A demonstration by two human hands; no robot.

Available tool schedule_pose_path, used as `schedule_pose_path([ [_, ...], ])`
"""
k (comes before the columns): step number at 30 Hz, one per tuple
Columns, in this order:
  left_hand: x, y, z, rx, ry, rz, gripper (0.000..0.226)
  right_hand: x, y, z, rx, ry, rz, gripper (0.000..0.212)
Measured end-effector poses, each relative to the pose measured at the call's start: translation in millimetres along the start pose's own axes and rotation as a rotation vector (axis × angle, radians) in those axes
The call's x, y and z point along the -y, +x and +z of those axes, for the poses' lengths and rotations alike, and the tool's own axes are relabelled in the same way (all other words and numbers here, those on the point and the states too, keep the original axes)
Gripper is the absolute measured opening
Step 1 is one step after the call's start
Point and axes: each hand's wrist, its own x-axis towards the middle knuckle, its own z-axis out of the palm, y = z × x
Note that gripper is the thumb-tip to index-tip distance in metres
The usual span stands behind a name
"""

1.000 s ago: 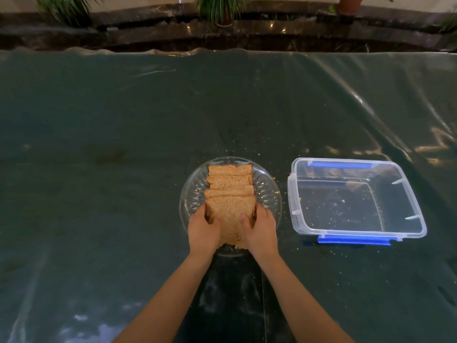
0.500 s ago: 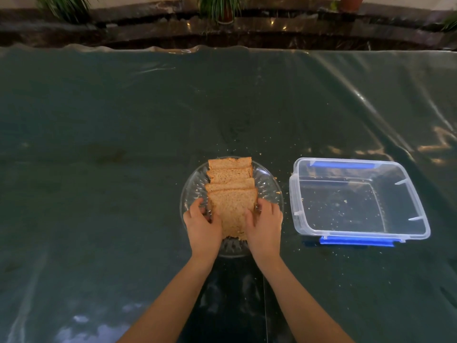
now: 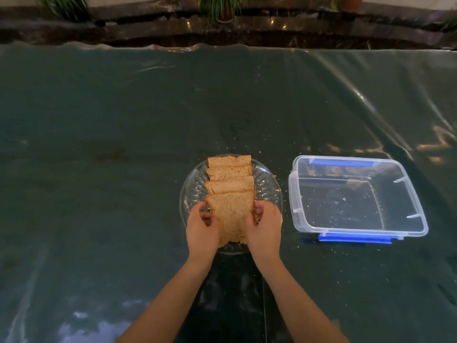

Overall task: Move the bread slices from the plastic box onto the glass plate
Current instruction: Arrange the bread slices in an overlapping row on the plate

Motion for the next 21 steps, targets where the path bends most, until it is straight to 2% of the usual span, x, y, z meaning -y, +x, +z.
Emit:
schedule_pose_path([
  [6, -3.9, 1.4, 1.0, 0.012, 0.027, 0.039, 0.052, -6.8, 6.8, 0.9, 0.069, -0.054, 0.062, 0.033],
  [10, -5.4, 2.0, 3.5, 0.050, 0.044, 0.042, 0.052, -9.1, 6.7, 1.1, 0.080, -0.068, 0.043, 0.034],
  [21, -6.5, -1.4, 5.9, 0.022, -0.011, 0.025, 0.053, -10.8, 8.7, -0.4, 0.138, -0.031, 0.057, 0.028],
])
